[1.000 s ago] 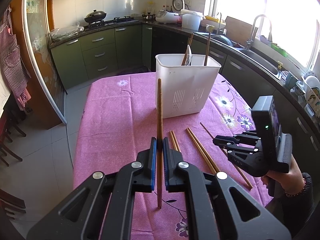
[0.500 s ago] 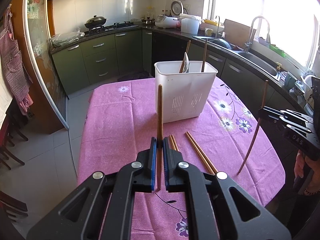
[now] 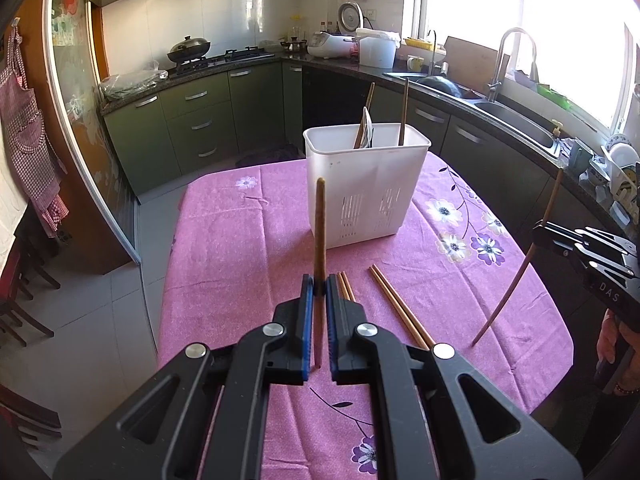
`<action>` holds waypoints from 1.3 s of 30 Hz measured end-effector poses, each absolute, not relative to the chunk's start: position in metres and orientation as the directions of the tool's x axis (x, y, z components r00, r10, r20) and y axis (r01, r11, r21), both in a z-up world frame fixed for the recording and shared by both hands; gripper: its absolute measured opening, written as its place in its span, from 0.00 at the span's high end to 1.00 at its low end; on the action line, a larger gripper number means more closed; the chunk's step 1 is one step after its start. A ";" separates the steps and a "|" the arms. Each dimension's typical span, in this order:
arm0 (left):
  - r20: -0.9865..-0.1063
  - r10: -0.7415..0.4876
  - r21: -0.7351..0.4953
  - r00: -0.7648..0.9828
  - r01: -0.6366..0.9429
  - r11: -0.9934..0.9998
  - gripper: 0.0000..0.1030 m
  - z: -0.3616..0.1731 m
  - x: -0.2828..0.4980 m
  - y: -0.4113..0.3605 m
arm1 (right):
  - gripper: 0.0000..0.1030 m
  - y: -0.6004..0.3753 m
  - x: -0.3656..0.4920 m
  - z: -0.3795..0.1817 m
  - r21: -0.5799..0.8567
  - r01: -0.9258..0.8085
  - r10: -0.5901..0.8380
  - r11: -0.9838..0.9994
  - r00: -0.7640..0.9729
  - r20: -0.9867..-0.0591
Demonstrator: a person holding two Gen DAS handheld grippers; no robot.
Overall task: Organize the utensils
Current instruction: 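Carry both upright chopsticks over the white holder with both grippers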
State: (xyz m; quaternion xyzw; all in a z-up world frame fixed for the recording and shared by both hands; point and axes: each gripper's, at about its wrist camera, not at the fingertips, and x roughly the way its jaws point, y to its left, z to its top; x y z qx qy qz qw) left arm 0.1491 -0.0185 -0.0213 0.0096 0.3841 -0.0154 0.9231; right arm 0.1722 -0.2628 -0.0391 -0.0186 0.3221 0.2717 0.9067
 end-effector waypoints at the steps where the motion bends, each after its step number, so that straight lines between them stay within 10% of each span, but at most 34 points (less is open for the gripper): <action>1: -0.709 -0.021 0.006 0.705 0.036 0.999 0.94 -0.021 0.149 -0.018 | 0.94 -0.262 0.174 -0.040 0.142 -0.503 0.480 0.852 0.645 -0.594; 39: -0.498 -0.038 0.012 0.866 0.050 0.999 0.94 0.116 0.295 -0.043 | 0.94 -0.252 0.213 0.026 0.105 -0.528 0.498 0.843 0.690 -0.525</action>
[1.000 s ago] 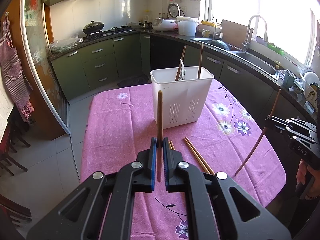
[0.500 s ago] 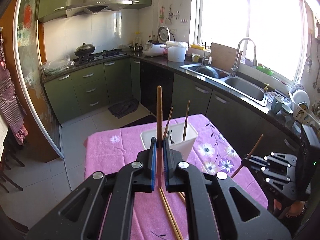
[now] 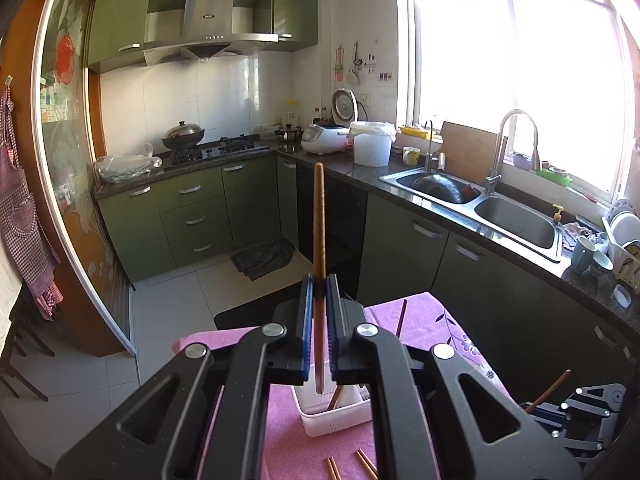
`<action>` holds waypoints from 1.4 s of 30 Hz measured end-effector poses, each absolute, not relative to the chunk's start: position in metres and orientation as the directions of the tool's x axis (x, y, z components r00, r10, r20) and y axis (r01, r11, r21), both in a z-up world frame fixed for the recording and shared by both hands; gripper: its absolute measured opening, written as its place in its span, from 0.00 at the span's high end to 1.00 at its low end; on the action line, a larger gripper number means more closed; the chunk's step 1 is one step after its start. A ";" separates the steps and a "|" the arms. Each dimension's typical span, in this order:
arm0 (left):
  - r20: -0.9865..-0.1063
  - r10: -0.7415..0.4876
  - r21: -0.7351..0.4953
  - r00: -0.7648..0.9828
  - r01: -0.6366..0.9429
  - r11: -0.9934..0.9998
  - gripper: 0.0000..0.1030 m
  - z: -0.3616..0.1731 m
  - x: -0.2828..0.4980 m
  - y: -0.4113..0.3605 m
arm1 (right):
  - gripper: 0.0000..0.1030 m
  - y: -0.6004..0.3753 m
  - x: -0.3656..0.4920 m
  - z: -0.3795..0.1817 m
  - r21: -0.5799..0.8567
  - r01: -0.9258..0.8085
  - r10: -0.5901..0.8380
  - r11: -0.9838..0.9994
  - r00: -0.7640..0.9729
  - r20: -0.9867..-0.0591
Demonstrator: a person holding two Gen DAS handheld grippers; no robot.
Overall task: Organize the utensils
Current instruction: 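Lower the chopsticks into the holder and open the left, then right gripper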
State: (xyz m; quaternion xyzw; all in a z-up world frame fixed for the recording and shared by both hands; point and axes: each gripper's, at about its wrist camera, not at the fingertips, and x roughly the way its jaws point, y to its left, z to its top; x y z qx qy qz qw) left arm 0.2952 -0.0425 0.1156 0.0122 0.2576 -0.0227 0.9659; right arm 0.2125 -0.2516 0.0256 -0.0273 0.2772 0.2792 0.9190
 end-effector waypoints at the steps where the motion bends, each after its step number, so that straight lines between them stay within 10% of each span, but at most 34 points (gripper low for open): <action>1: -0.519 -0.036 0.010 0.854 0.048 0.999 0.94 0.107 0.302 -0.042 | 0.94 -0.253 0.214 0.025 0.106 -0.526 0.497 0.844 0.690 -0.526; 27: -0.609 -0.034 0.048 0.792 0.079 0.996 0.61 0.020 0.248 -0.042 | 0.94 -0.226 0.300 0.142 0.174 -0.500 0.529 0.848 0.785 -0.322; 42: -0.646 -0.044 0.004 0.762 0.061 0.998 0.54 0.000 0.223 -0.019 | 0.93 -0.171 0.370 0.054 0.134 -0.474 0.470 0.870 0.717 -0.515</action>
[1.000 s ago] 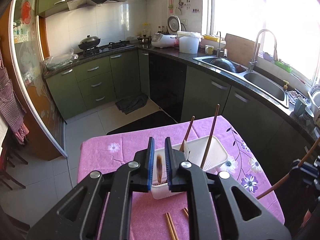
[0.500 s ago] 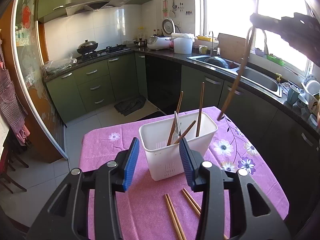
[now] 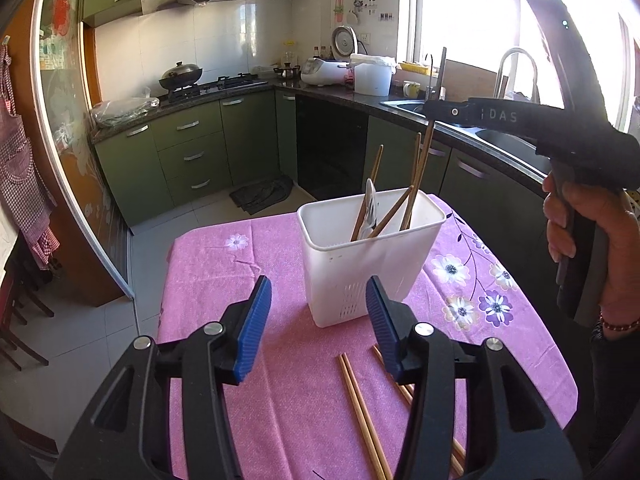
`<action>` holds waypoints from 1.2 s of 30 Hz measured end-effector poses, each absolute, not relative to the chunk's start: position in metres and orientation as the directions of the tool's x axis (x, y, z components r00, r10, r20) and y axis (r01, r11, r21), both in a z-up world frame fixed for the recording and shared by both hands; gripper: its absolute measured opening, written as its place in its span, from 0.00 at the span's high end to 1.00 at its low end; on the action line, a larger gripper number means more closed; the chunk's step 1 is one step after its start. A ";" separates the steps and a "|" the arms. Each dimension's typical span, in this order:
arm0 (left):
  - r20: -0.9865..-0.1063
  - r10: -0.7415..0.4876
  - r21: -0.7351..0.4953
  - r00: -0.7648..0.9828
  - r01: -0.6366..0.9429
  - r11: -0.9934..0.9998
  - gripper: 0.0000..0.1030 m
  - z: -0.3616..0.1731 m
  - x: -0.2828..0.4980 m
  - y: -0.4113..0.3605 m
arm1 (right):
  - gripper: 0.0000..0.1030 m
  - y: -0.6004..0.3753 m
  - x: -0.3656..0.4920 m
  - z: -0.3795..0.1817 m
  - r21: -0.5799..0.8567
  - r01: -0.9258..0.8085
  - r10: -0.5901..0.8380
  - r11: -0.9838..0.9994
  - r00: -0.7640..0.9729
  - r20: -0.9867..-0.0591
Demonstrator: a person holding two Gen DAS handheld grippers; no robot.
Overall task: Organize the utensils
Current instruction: 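Lower the chopsticks into the holder and open the left, then right gripper, then move both open grippers back toward the remaining chopsticks on the table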
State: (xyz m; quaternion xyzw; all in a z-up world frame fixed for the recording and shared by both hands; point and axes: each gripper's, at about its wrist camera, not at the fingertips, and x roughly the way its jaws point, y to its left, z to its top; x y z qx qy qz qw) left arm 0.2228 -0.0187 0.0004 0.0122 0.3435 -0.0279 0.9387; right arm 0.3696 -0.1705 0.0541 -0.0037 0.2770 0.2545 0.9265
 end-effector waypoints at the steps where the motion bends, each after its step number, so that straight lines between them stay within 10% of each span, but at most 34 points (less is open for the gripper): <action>1: -0.649 -0.044 0.001 0.759 0.058 0.998 0.54 -0.001 0.220 -0.017 | 0.90 -0.169 0.370 0.051 0.128 -0.474 0.466 0.871 0.714 -0.523; 3: -0.657 -0.041 -0.003 0.753 0.052 0.999 0.53 -0.004 0.217 -0.014 | 0.75 -0.167 0.367 0.048 0.111 -0.475 0.457 0.873 0.717 -0.526; 13: -0.724 -0.068 -0.042 0.687 0.055 0.998 0.52 -0.028 0.209 -0.020 | 0.71 -0.206 0.267 0.081 0.010 -0.470 0.434 0.882 0.805 -0.405; 25: -0.843 -0.053 -0.037 0.536 0.040 0.999 0.53 -0.091 0.219 -0.040 | 0.66 -0.227 0.223 -0.077 0.052 -0.486 0.379 0.873 0.606 -0.700; 36: -0.915 -0.041 -0.043 0.401 0.006 0.999 0.71 -0.143 0.234 -0.040 | 0.65 -0.240 0.223 -0.125 0.142 -0.459 0.399 0.877 0.531 -0.747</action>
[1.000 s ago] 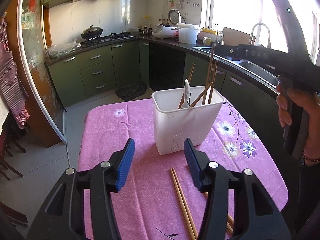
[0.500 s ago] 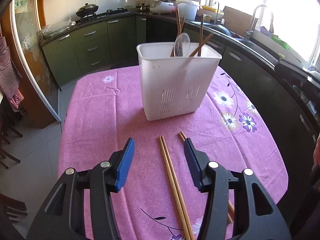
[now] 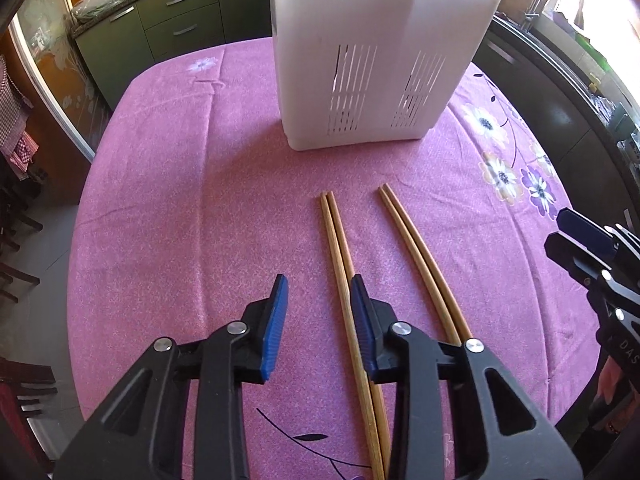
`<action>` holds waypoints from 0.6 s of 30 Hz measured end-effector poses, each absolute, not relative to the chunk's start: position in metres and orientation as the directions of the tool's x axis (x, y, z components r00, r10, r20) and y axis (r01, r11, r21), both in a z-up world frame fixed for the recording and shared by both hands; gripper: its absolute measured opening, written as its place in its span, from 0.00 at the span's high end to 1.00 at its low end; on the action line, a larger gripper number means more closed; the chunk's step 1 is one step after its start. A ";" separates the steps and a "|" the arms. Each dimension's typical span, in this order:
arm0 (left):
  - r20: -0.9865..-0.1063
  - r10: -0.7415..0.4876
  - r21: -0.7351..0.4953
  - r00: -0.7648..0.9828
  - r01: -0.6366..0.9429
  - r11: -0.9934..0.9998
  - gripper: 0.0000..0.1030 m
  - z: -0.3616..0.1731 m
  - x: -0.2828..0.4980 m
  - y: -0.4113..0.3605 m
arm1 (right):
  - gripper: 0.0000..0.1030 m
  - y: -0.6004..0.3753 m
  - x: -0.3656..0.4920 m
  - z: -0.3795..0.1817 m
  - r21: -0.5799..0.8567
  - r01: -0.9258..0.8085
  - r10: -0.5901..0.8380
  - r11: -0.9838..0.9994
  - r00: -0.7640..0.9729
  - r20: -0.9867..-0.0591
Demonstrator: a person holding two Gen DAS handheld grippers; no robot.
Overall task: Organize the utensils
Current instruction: 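Move both open grippers back toward the remaining chopsticks on the table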
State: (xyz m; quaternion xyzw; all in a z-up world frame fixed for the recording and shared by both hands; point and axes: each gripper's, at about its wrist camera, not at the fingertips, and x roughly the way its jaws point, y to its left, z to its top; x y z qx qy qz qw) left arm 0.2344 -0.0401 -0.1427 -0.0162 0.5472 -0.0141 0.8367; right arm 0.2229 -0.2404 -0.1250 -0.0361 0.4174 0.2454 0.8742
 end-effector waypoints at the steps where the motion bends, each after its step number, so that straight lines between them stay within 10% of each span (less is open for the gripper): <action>1: -0.918 -0.043 -0.045 0.395 0.005 0.999 0.72 -0.145 0.235 -0.040 | 0.65 -0.241 0.224 -0.124 0.142 -0.458 0.398 0.878 0.531 -0.748; 18: -0.933 -0.031 -0.026 0.359 0.020 0.999 0.71 -0.157 0.248 -0.048 | 0.63 -0.242 0.230 -0.127 0.169 -0.452 0.409 0.876 0.510 -0.757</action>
